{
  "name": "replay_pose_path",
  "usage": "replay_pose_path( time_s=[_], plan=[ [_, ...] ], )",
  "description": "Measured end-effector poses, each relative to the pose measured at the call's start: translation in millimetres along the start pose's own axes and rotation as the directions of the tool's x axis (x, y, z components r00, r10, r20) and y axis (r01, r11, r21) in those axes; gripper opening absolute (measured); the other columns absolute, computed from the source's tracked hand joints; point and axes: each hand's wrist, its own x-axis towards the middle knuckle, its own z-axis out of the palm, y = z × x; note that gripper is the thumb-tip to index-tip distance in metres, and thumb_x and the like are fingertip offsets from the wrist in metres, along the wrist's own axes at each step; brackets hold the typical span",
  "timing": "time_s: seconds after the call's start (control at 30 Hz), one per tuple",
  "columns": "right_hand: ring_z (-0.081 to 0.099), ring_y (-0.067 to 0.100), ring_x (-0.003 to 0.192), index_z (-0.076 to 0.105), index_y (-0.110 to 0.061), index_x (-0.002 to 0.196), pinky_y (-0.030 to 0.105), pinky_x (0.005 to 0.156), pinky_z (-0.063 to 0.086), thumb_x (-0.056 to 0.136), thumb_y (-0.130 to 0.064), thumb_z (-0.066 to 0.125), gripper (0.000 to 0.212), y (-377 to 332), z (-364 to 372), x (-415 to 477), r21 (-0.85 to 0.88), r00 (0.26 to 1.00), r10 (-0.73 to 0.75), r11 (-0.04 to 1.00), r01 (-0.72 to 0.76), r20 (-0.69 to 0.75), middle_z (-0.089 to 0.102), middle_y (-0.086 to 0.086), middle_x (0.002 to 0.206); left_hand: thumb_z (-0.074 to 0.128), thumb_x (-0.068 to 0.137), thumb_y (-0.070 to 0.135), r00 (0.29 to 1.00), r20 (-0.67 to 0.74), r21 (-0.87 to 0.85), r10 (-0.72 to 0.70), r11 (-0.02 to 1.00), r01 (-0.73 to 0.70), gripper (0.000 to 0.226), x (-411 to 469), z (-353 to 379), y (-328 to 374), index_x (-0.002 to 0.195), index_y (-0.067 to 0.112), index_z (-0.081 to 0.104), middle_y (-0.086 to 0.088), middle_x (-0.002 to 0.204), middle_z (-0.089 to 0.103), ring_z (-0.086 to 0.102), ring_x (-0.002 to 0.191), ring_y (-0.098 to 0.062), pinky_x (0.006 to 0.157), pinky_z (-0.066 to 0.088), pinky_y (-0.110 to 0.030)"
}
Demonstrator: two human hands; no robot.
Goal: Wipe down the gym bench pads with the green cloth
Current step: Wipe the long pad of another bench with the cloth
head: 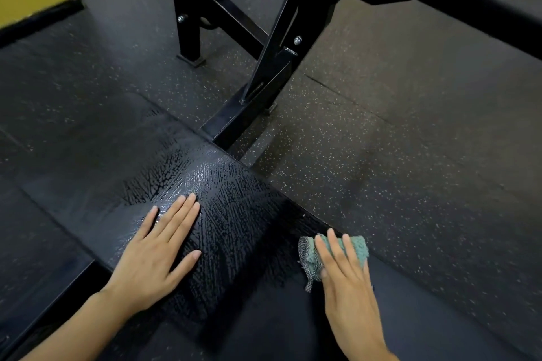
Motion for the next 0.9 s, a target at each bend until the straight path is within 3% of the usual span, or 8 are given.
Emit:
replay_pose_path(
  time_s=[0.2,0.33,0.47,0.6,0.77,0.9],
  plan=[
    [-0.029,0.002,0.143,0.002,-0.039,0.152,0.036,0.116,-0.016,0.105,-0.013,0.030,0.061,-47.4,17.7,23.9,0.108,0.985,0.141,0.986,-0.131,-0.098,-0.016,-0.020,0.158,0.025,0.101,0.053,1.000,0.014,-0.013,0.006,1.000,-0.006,0.071,2.0,-3.3,3.1,0.159,0.013,0.015,-0.001,0.167,0.013,0.012,0.153,-0.019,0.121,0.008,-0.047],
    [-0.014,0.019,0.148,0.021,-0.029,0.154,0.046,0.118,-0.007,0.100,-0.009,0.043,0.062,-87.2,27.4,64.4,0.132,0.994,0.039,0.991,-0.025,-0.103,0.003,-0.009,0.161,0.024,0.102,0.052,0.999,0.031,0.001,0.043,0.999,-0.043,0.069,13.1,-4.9,6.9,0.159,0.013,0.014,-0.001,0.167,0.012,0.013,0.153,-0.019,0.121,0.009,-0.046],
    [-0.013,0.017,0.149,0.018,-0.030,0.155,0.048,0.121,-0.001,0.103,-0.019,0.032,0.055,-93.4,31.1,75.5,0.106,0.995,-0.048,0.993,0.056,-0.084,0.005,-0.009,0.164,0.025,0.102,0.049,0.994,0.047,0.008,0.095,0.995,-0.095,0.068,30.1,-3.7,18.2,0.159,0.012,0.014,-0.003,0.167,0.011,0.013,0.154,-0.020,0.121,0.011,-0.047],
    [-0.027,0.006,0.145,0.001,-0.038,0.155,0.042,0.122,-0.006,0.101,-0.007,0.037,0.072,-55.8,26.6,45.0,0.064,0.996,0.060,0.996,-0.055,-0.069,-0.015,-0.018,0.160,0.025,0.102,0.048,0.989,0.064,0.017,0.135,0.990,-0.137,0.068,41.1,-3.9,22.2,0.159,0.011,0.014,-0.004,0.167,0.010,0.012,0.154,-0.021,0.121,0.011,-0.048],
    [0.001,0.013,0.151,0.014,-0.033,0.156,0.050,0.118,0.021,0.095,-0.021,0.026,0.063,4.8,23.0,-5.0,0.014,0.958,0.222,0.975,-0.223,-0.180,0.008,-0.013,0.163,0.027,0.102,0.047,0.965,0.092,0.029,0.247,0.968,-0.251,0.068,59.6,-6.6,21.0,0.158,0.009,0.017,-0.005,0.167,0.012,0.013,0.153,-0.021,0.120,0.014,-0.048],
    [-0.004,0.012,0.151,0.015,-0.033,0.155,0.057,0.113,0.015,0.098,-0.026,0.021,0.058,-14.7,28.9,1.9,0.090,0.909,0.341,0.940,-0.329,-0.237,0.003,-0.015,0.163,0.030,0.101,0.048,0.922,0.135,0.055,0.362,0.927,-0.372,0.070,74.5,-8.7,14.1,0.158,0.009,0.016,-0.005,0.167,0.012,0.013,0.153,-0.021,0.120,0.014,-0.048]
  ],
)
